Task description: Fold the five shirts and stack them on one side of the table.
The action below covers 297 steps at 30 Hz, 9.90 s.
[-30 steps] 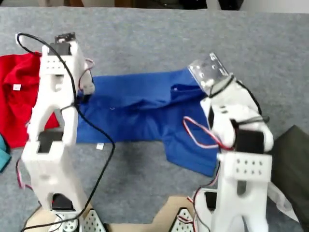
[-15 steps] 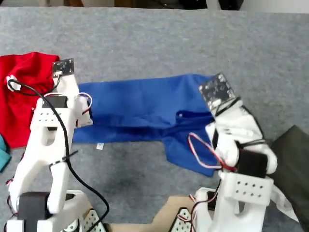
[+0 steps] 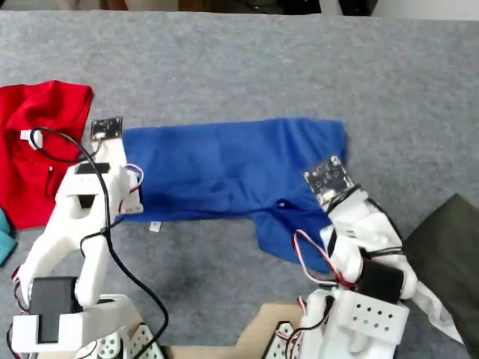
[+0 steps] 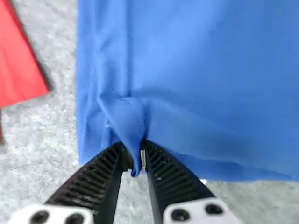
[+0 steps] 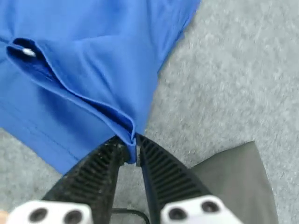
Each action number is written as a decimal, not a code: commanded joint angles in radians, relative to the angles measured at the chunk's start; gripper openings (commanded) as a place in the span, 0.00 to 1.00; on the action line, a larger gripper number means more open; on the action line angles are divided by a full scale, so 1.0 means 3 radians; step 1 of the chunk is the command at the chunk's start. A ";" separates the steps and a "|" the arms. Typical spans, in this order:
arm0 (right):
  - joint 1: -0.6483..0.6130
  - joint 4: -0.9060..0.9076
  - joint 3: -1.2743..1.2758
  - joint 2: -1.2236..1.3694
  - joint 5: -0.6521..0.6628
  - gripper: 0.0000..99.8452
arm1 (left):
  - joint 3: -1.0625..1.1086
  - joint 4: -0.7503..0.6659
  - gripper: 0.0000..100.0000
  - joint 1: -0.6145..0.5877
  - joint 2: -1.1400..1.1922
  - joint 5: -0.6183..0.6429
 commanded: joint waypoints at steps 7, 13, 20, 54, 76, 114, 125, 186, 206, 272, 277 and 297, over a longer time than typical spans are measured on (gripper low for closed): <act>0.0059 0.0194 0.0202 -0.0401 0.0307 0.01 | -0.0107 -0.0107 0.02 -0.0245 -0.0003 0.0046; 0.0054 0.0276 0.0299 -0.0453 0.0568 0.01 | -0.0092 -0.0102 0.02 -0.0179 0.0003 0.0036; 0.0038 0.0486 0.0315 -0.0468 0.0946 0.12 | -0.0097 0.0097 0.04 -0.0077 0.0074 -0.0199; -0.0161 -0.1335 -0.1353 0.1782 0.0644 0.04 | -0.2250 0.0767 0.02 0.0153 0.0304 0.0803; -0.0376 -0.1268 -0.4508 0.6273 -0.0506 0.04 | -0.4593 0.0696 0.02 -0.0051 0.3322 0.1023; -0.0156 0.1657 -0.7321 0.6329 -0.0690 0.01 | -0.3831 0.2527 0.02 0.0332 0.1614 0.0271; -0.0161 0.1212 -0.5951 0.5987 -0.0593 0.01 | -0.1258 0.0491 0.02 0.0174 0.1184 0.0225; -0.1680 0.0159 -0.0632 0.2386 0.1141 0.15 | 0.0235 -0.0471 0.02 -0.0435 -0.0381 -0.0097; -0.1854 -0.0839 0.0023 0.3112 0.1115 0.26 | 0.0123 -0.0680 0.02 -0.0588 -0.0110 0.0056; -0.1302 0.0199 -0.3501 0.4616 0.1770 0.07 | 0.0138 -0.0685 0.02 -0.0578 -0.0110 -0.0036; -0.1051 0.0148 -0.3230 0.4196 0.1187 0.01 | 0.0041 -0.0604 0.04 -0.0624 -0.0146 0.0174; -0.0371 -0.0486 -0.3030 0.4611 0.0532 0.01 | -0.3718 0.1534 0.20 -0.0742 0.2033 0.0317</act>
